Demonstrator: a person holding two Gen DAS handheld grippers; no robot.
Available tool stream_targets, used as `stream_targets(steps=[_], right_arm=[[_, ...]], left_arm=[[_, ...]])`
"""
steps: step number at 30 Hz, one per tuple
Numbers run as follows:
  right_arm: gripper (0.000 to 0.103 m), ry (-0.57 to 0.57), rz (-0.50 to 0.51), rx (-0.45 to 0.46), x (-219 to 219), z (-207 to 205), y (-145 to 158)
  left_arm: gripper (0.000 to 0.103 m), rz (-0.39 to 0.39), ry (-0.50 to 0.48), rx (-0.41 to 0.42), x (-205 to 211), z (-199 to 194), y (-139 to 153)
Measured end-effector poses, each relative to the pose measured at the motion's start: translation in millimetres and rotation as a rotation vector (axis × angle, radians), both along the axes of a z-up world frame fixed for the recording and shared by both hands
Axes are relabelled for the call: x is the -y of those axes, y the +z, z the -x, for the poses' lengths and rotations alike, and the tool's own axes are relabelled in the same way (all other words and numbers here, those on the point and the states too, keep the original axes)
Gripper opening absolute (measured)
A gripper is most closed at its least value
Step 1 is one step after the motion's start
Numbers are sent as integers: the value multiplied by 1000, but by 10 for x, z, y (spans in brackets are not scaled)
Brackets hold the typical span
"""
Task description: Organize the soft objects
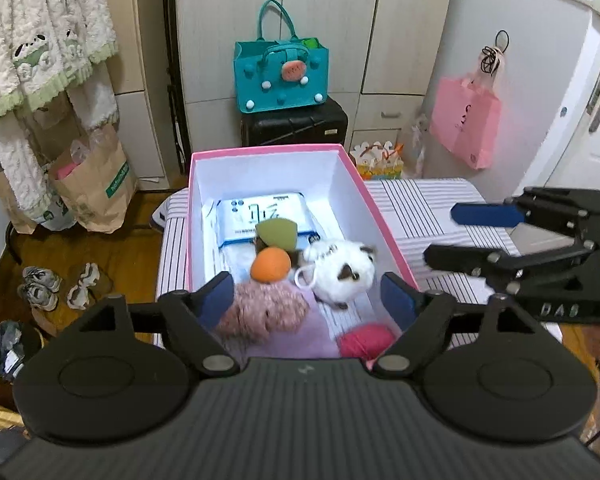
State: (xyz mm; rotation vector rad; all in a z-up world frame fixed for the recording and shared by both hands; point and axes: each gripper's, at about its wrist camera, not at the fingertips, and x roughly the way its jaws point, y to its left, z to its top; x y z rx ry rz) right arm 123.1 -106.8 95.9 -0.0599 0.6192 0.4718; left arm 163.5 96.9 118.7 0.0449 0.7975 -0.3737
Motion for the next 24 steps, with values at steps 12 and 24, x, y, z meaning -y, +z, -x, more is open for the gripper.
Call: stream_targets(steps=[12,24], right_arm=[[92,-93,-6,31,275,540,120],[103,-199,81,64,391,961,-8]], left_arm=[[102,-159,111,74,112,677,29],[103,-147,119,106,363,965,-183]])
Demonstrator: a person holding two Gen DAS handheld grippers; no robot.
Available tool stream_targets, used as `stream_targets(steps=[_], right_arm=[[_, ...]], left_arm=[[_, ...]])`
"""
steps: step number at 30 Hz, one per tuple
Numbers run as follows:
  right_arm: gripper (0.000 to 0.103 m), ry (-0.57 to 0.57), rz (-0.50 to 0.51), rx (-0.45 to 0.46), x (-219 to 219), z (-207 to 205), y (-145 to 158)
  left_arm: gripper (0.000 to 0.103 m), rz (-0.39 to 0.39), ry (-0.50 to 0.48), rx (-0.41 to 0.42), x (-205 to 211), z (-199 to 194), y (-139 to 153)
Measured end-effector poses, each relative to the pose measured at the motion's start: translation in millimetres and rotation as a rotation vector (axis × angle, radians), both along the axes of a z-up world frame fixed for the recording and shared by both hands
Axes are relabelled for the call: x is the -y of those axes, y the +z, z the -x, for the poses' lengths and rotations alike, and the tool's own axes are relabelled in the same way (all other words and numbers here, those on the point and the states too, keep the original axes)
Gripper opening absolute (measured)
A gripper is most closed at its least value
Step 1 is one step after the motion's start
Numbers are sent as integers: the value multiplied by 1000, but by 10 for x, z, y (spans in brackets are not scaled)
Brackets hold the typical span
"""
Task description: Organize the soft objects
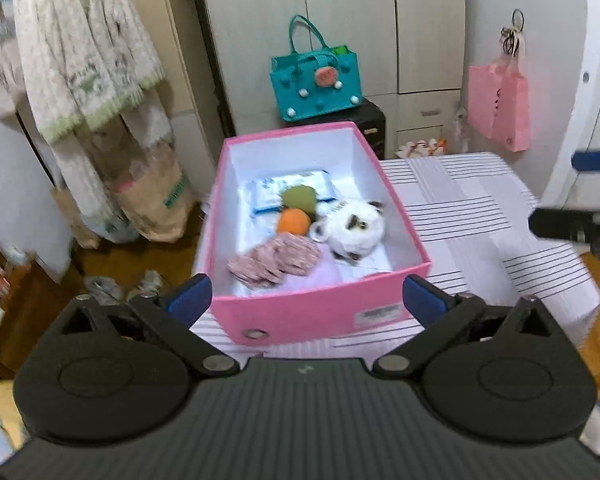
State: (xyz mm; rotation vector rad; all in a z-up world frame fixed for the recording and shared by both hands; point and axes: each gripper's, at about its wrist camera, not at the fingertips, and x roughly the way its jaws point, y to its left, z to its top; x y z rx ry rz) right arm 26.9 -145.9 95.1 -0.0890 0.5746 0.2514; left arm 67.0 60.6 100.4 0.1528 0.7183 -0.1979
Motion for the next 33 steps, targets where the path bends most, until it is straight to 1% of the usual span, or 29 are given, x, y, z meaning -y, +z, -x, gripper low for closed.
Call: stream_targets(steps=[1,3,5,8,10,12,14,16,22,26,31,33], right_arm=[[103,-13,6,10,13,38,-18],[103,-36,4,26,31,86,-67],[103,-60,-15,15,42,105,-147],[103,-68,-27,-7,51,108,-250],[103,-101,-40,4,78,117,-278],[103,-149,-49,-9,114,118,-291],[103,-135,-16,-41,92,100,-322],[103,-126,20,-51,41,123,-363],[103,-197,38,-75,-13,228,-414],[103,-227,-13,-53,10,375,-398],[103,-289,-12,-41,16,449,-405],[103,-297,-18,-47,13,456,-409]], left_arm=[[103,17,5,-9,6,-8,-29],[103,19,25,-9,35,-17,-93],[103,16,41,-12,62,-36,-153],[103,41,55,-37,71,-77,-244],[103,54,63,-47,76,-95,-295],[103,57,64,-48,98,-91,-342],[103,65,36,-52,129,-72,-370],[103,78,32,-43,155,-27,-380],[103,62,72,-10,213,93,-413],[103,31,99,19,246,195,-394],[103,11,79,23,315,267,-405],[103,23,68,19,339,281,-412]])
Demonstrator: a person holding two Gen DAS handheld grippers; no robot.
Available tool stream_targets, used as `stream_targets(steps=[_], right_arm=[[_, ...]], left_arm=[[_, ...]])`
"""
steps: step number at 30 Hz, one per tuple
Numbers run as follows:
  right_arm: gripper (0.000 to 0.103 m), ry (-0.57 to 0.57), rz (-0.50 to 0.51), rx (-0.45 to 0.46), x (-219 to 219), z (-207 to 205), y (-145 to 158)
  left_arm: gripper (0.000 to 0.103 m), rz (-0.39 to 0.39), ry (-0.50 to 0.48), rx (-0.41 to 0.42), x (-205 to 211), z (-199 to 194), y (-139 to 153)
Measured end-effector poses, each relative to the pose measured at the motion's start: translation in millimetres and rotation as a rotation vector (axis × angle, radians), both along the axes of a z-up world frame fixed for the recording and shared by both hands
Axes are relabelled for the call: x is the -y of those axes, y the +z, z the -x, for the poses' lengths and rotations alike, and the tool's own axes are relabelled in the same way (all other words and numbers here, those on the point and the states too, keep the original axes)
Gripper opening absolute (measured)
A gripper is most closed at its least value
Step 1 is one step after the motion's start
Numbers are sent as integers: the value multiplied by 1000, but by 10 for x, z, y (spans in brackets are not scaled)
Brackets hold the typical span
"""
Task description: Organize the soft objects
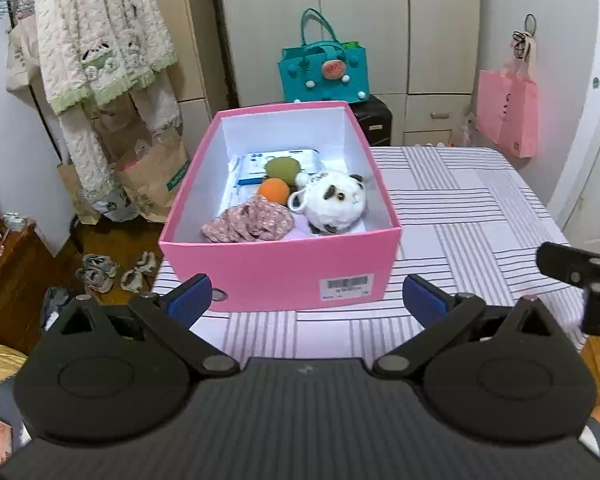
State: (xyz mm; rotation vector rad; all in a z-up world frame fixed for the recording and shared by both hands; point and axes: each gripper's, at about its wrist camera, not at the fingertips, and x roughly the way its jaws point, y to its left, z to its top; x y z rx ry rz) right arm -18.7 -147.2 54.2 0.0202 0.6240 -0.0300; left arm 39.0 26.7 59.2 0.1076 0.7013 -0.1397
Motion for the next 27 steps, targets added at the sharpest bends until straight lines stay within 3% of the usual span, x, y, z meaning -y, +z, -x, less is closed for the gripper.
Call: stream_targets(steps=[7,27], right_arm=[[103,6,-8,-11,-16,25,-31],[103,-42,19,-10,49,-2,-85]], left_arm=[[103,31,26,10,11,12,-23],[103,17,24,-4,174,-41,-130]])
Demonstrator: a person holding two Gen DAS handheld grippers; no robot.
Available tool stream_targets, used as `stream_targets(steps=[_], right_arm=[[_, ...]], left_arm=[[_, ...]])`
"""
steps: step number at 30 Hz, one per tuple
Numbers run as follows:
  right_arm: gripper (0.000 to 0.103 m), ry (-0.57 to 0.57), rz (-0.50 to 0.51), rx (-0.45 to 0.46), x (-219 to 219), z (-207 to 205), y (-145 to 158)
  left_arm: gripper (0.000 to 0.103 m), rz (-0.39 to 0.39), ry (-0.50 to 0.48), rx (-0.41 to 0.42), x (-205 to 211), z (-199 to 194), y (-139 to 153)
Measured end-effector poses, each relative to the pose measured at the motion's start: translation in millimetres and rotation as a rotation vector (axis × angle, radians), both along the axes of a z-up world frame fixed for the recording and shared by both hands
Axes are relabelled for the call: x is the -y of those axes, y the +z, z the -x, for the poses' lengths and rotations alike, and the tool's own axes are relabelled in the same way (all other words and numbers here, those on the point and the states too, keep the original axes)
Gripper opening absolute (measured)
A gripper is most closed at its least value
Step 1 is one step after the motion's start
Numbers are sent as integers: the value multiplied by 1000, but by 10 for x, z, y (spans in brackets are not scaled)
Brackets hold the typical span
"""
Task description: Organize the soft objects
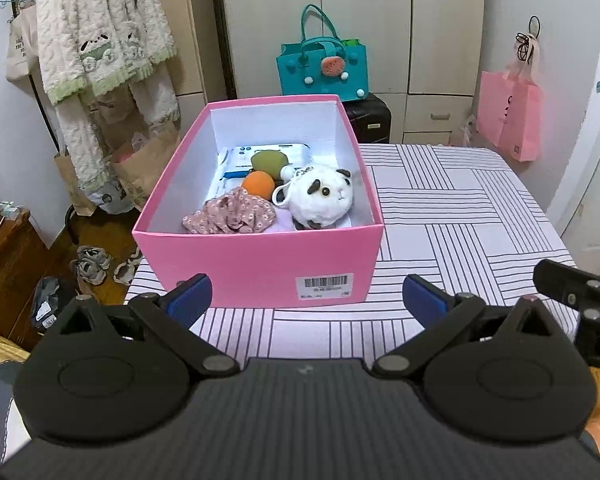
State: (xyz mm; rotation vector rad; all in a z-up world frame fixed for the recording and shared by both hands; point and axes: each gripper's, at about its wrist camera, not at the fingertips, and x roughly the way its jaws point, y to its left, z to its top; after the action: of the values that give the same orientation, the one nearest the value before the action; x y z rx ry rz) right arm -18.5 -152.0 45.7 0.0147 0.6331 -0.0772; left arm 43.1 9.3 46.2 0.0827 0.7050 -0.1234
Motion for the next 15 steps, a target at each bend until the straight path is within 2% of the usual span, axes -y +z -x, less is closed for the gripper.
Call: stream_targets(steps=[15], right_arm=[[103,-8,-35,7,68,-17,-17]], left_arm=[[103,-14,25,7,35,-13,-2]])
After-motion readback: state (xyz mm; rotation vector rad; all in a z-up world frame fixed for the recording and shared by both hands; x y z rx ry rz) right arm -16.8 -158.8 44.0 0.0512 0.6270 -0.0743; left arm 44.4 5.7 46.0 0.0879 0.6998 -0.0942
